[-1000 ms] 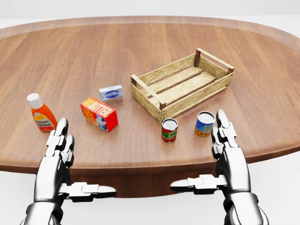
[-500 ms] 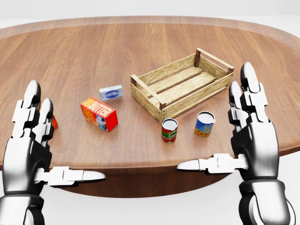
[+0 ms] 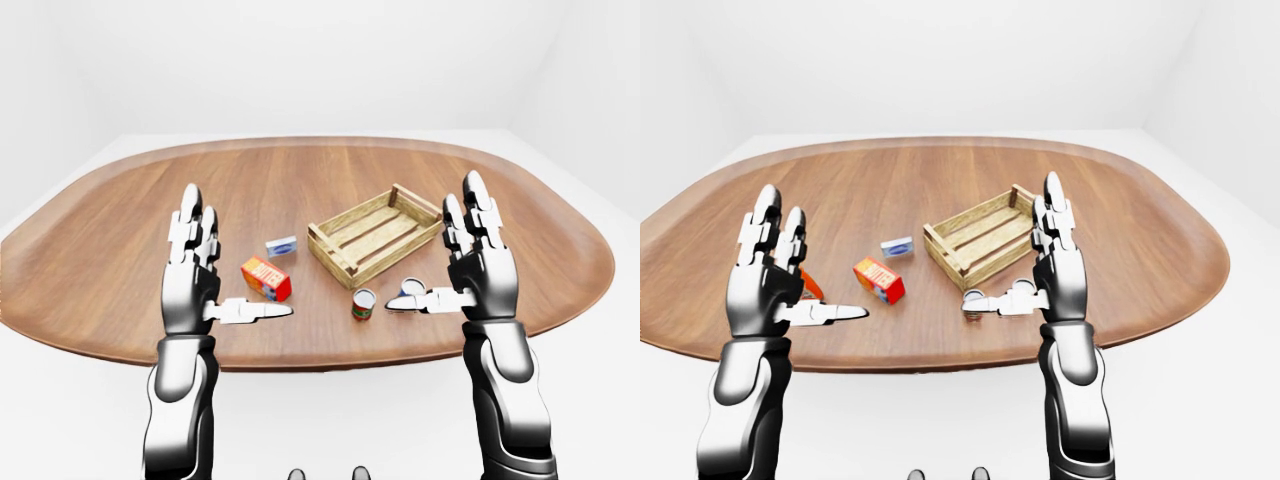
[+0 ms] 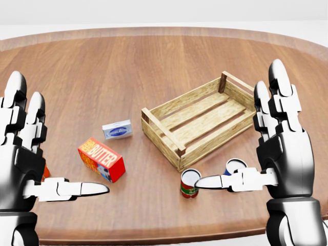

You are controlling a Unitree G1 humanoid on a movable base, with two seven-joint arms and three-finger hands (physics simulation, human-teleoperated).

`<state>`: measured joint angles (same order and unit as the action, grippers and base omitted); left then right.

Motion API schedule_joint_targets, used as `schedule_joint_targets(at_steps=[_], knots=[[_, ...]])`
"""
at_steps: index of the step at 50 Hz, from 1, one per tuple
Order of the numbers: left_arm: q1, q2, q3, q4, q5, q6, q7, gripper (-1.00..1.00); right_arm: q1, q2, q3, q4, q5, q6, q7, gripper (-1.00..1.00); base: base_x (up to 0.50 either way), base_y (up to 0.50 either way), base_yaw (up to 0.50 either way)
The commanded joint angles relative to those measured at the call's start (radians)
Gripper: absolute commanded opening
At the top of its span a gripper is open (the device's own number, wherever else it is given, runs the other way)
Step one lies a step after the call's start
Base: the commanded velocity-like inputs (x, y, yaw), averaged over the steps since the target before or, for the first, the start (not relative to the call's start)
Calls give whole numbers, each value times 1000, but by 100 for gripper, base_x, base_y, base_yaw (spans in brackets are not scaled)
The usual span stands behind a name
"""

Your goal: Pick up the tomato sauce, and put it in the wooden tray.

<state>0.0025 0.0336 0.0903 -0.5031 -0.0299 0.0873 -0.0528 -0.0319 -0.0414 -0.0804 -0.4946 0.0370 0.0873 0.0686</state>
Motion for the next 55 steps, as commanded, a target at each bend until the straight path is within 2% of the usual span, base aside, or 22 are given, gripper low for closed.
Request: schedule_joint_targets(at_steps=[1, 40, 55], knots=[[-2, 1, 3, -23, -5, 0, 0, 100, 2, 0, 1, -3, -9, 0, 9, 100, 50, 0, 0], [-1, 1, -1, -25, 3, 0, -3, 100, -12, 0, -22, 14, 2, 0, -11, 100, 50, 0, 0], [-3, 2, 4, -22, -2, 0, -6, 100, -13, -6, -22, 4, 9, 0, -18, 100, 0, 5, 0]])
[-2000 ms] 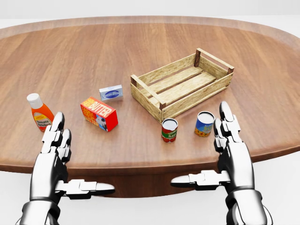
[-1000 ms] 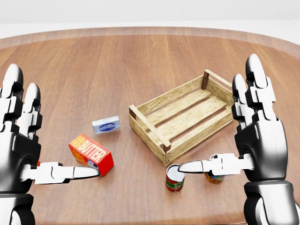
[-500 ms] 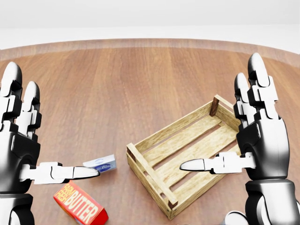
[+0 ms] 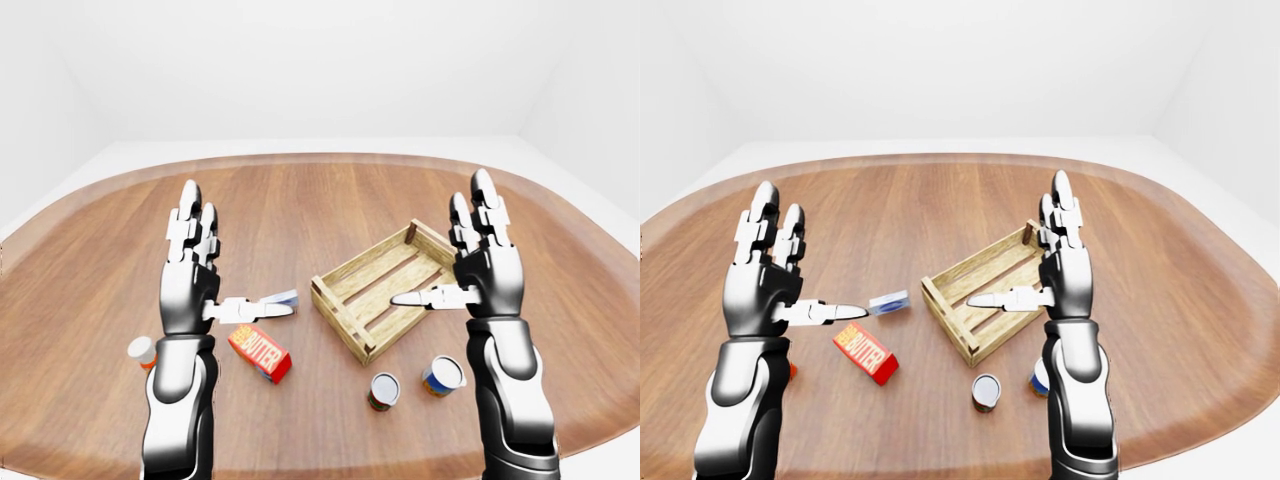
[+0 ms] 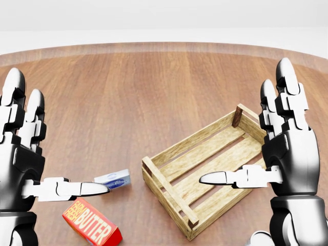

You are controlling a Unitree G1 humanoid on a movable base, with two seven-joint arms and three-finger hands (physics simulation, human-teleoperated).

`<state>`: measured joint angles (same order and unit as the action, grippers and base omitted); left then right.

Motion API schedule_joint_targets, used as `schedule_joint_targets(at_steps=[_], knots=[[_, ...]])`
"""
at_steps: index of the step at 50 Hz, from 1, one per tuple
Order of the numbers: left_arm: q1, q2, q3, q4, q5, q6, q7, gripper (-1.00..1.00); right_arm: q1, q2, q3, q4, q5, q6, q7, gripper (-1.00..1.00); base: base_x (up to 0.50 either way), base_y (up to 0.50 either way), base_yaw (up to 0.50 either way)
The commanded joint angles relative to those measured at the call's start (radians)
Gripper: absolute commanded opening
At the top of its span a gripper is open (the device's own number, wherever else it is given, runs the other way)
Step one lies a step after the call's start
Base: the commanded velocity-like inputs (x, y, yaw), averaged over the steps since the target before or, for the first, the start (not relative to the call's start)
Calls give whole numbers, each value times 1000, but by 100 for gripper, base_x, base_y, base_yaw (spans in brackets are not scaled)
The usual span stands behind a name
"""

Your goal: Pick up the tomato sauce, and put it in the wooden tray.

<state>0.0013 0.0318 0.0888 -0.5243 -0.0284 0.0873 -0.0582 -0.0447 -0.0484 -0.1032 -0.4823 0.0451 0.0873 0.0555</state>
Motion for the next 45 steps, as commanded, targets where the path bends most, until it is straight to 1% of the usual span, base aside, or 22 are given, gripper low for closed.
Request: schedule_joint_targets(at_steps=[1, 13, 24, 31, 36, 39, 45], knots=[[-3, 3, 6, 1, -5, 0, -1, 100, -2, 0, -1, -9, 0, 0, -6, 100, 0, 50, 0], [-1, 4, 6, -1, -7, 0, -2, 100, 5, 2, 10, 7, -11, 0, 3, 100, 0, 48, 0], [-9, 4, 4, 12, -6, 0, 0, 100, 8, 3, 14, -23, -13, 0, 0, 100, 0, 0, 0], [-11, 1, -8, 10, -1, 0, 5, 100, 13, 7, 15, -38, -20, 0, -3, 100, 0, 0, 0], [-14, 3, -4, 9, -2, 0, 5, 100, 11, 7, 11, -82, -21, 0, -12, 100, 0, 0, 0], [-13, 3, -3, 12, -4, 0, 5, 100, 29, 9, 26, -107, -39, 0, -17, 100, 0, 0, 0], [-21, 7, 9, -2, -15, 0, 3, 100, 53, 14, 23, -154, -59, 0, -17, 100, 0, 0, 0]])
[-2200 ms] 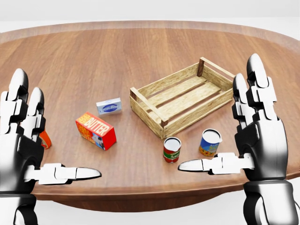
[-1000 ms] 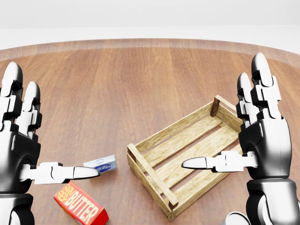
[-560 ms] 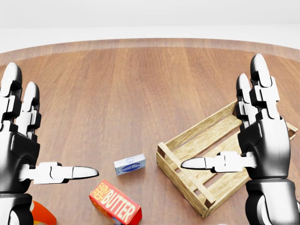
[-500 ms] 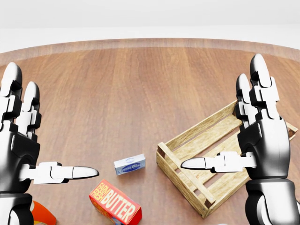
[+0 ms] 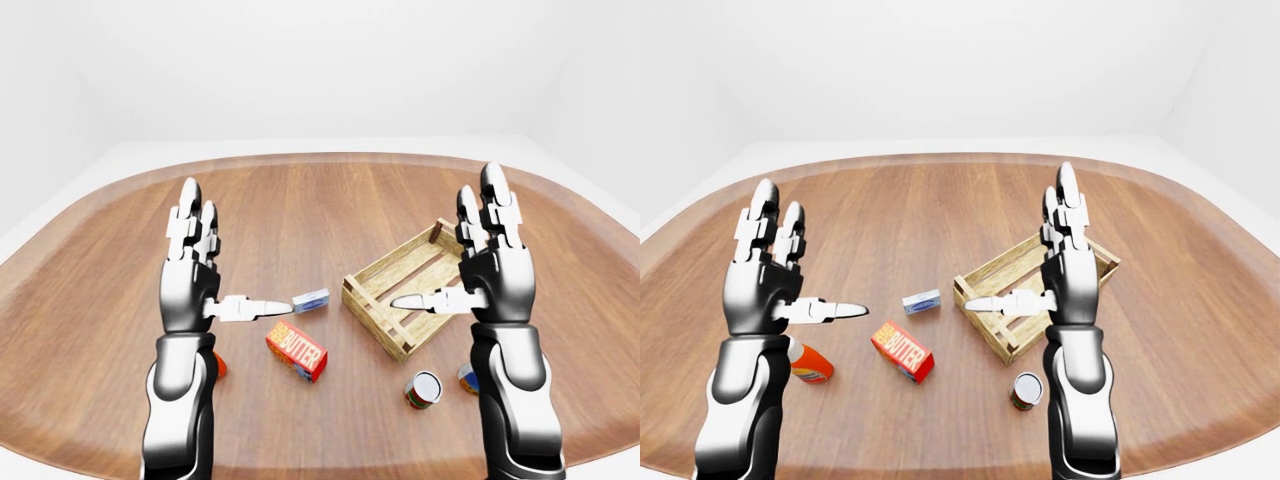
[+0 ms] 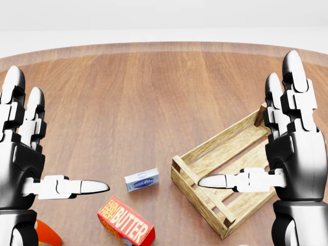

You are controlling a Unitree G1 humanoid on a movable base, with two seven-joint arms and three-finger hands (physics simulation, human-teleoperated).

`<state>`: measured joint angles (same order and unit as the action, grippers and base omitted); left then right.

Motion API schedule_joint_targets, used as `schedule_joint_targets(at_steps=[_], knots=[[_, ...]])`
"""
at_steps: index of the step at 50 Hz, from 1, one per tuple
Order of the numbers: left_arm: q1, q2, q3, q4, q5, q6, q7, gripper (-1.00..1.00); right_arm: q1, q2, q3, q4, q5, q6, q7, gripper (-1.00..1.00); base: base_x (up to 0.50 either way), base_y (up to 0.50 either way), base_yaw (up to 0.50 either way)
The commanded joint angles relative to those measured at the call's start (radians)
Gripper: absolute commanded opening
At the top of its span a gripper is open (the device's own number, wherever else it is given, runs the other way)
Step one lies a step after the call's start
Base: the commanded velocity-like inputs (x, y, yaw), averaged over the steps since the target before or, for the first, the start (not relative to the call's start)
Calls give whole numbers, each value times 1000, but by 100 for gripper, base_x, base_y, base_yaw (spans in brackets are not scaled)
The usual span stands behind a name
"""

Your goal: Pick up the tomato sauce, and put it in the wooden tray.

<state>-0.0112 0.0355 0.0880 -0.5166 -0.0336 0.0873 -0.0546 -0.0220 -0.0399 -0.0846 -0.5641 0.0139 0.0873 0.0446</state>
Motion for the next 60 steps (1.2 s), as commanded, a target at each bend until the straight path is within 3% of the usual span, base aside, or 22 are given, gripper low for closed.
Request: schedule_joint_targets(at_steps=[1, 15, 26, 32, 42, 53, 60], knots=[[-11, 4, 12, -8, -11, 0, -1, 100, 38, 5, 5, -82, -32, 0, -3, 100, 0, 0, 0], [-25, 11, 29, -21, -32, 0, 1, 100, 161, 19, 1, -275, -108, 0, 37, 100, 0, 0, 0], [-33, 16, 40, -31, -46, 0, 5, 100, 300, 34, -18, -477, -172, 0, 142, 100, 0, 0, 0], [-31, 17, 40, -38, -48, 0, 5, 100, 379, 84, -54, -483, -221, 0, 232, 100, 0, 0, 0], [-29, 16, 36, -34, -48, 0, 5, 100, 519, 241, -162, -483, -321, 0, 465, 100, 0, 0, 0], [-29, 15, 33, -24, -42, 0, 3, 100, 628, 383, -214, -483, -368, 0, 616, 100, 0, 0, 0], [-30, 15, 33, -28, -42, 0, 4, 100, 657, 389, -291, -483, -363, 0, 654, 100, 0, 0, 0]])
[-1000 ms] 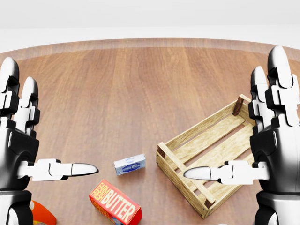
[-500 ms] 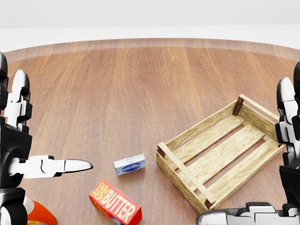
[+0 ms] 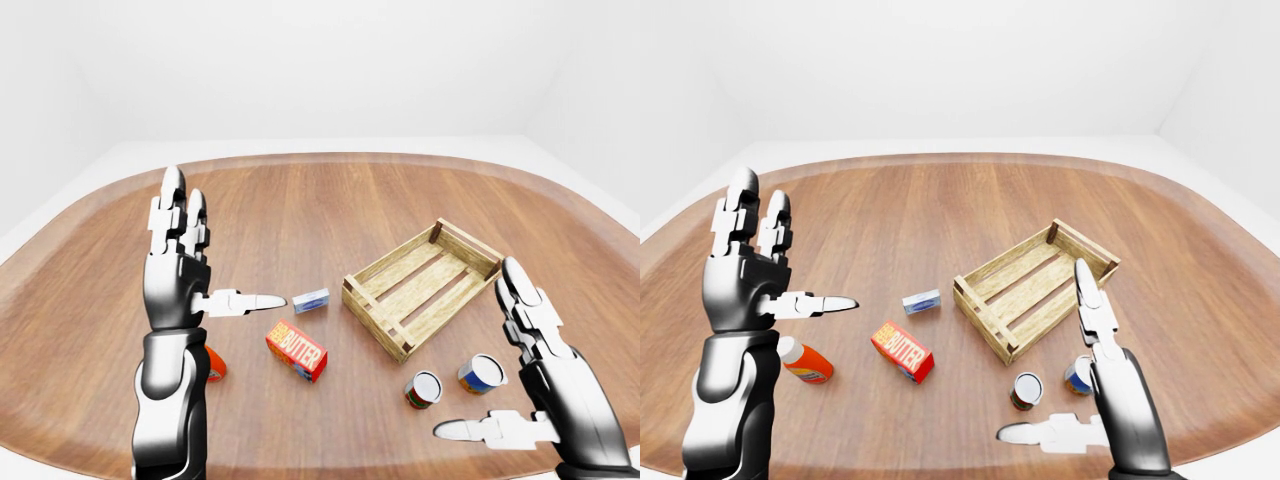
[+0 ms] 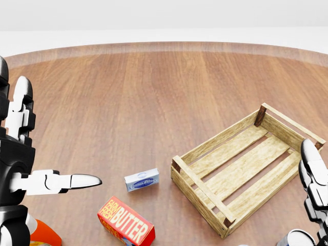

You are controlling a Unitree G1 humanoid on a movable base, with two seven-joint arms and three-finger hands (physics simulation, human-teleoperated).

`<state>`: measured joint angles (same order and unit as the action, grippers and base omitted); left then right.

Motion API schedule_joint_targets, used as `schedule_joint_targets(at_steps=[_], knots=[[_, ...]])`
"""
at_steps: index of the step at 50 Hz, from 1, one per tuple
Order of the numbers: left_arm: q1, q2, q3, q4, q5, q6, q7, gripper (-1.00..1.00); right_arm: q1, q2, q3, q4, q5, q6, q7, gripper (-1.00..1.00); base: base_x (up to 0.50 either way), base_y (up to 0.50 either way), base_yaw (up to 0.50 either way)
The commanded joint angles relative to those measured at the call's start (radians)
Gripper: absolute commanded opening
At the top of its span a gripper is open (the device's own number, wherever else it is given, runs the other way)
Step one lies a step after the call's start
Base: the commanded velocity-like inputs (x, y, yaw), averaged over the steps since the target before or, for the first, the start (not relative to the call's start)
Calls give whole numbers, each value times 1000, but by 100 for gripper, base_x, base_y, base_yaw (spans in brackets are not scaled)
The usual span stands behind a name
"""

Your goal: Pick up the tomato sauce, and put it in the wooden tray.

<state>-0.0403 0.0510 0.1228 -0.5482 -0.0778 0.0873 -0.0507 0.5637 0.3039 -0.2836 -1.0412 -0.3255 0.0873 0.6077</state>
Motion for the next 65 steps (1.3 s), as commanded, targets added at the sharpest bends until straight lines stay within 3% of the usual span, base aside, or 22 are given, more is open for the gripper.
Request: schedule_joint_targets(at_steps=[1, 18, 26, 34, 44, 54, 60, 65], knots=[[0, -1, -3, 1, 3, 0, 1, 100, 65, 45, -112, -6, -19, 0, 90, 100, 0, 0, 0], [2, -2, -5, 4, 7, 0, -1, 100, 27, 45, -326, -6, -1, 0, 90, 100, 0, 0, 0], [2, -2, -7, 5, 9, 0, -2, 100, -4, 45, -364, 20, -18, 0, 90, 100, 0, 0, 0], [5, -2, -7, -2, 10, 0, -2, 100, 22, 45, -361, 156, -42, 0, 90, 100, 0, 0, 0], [4, -4, -10, -2, 12, 0, -1, 100, 26, 45, -341, 208, -74, -63, 90, 100, 0, 0, 0], [11, -6, -12, -2, 12, 0, -2, 100, 48, 45, -263, 262, -109, -89, 90, 100, 0, 0, 0], [9, -6, -13, -3, 12, 0, -2, 100, 65, 45, -200, 285, -125, -79, 90, 100, 0, 0, 0], [9, -7, -13, -6, 12, 0, -2, 100, 95, 45, -102, 302, -127, -42, 90, 100, 0, 0, 0]])
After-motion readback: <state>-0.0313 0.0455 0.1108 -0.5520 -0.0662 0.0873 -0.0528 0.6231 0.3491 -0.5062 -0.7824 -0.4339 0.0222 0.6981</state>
